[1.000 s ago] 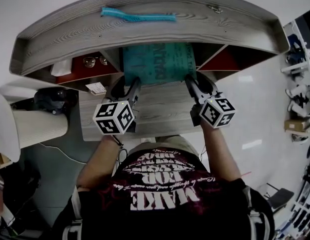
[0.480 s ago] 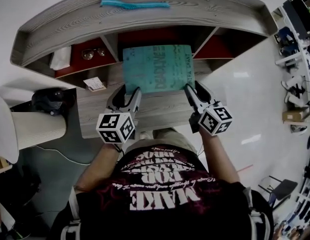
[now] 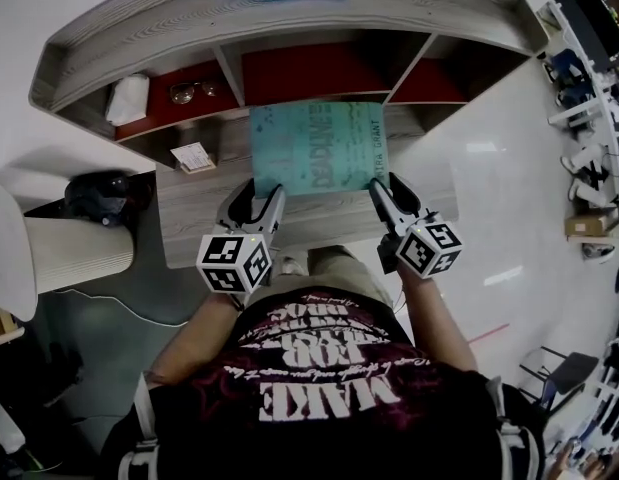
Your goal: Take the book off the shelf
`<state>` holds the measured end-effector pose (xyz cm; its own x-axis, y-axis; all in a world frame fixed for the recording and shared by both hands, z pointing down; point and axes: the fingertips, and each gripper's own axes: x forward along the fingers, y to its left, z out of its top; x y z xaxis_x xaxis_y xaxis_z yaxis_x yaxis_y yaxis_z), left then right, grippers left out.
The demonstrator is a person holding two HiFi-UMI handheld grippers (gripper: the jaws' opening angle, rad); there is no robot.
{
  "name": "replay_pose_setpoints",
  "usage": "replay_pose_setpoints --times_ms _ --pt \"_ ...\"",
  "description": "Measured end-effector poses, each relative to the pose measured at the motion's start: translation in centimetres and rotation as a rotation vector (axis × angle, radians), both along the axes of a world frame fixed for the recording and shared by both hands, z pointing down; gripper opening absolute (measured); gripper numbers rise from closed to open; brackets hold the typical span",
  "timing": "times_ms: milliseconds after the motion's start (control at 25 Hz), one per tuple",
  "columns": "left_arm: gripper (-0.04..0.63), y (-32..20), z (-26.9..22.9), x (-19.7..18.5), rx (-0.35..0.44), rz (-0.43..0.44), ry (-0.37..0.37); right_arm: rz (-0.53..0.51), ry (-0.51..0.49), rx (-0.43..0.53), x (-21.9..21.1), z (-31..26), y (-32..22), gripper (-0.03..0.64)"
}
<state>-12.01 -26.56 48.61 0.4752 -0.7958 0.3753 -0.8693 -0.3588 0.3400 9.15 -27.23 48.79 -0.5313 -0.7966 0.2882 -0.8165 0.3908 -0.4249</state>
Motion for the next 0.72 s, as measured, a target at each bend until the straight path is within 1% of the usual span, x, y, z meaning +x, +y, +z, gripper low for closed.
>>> replay_pose_setpoints --times_ms 160,360,560,720 --pt "0.207 1.0 2.5 -0.4 -0.032 0.004 -0.012 -0.003 -0.001 -0.037 -0.5 2.8 0.9 0.166" --pt "0.207 2.0 7.4 -0.7 -0.096 0.01 -0.016 -0.015 0.018 -0.112 -0.9 7.5 1.9 0.165" --pt "0.207 2.1 11.7 -0.6 -0.115 0.025 -0.041 -0.018 0.026 -0.18 -0.8 12.2 2.3 0.163" --pt "0.207 2.1 15.6 -0.6 -0.151 0.031 -0.05 -0.015 0.034 -0.237 -0.7 16.2 2.5 0.161"
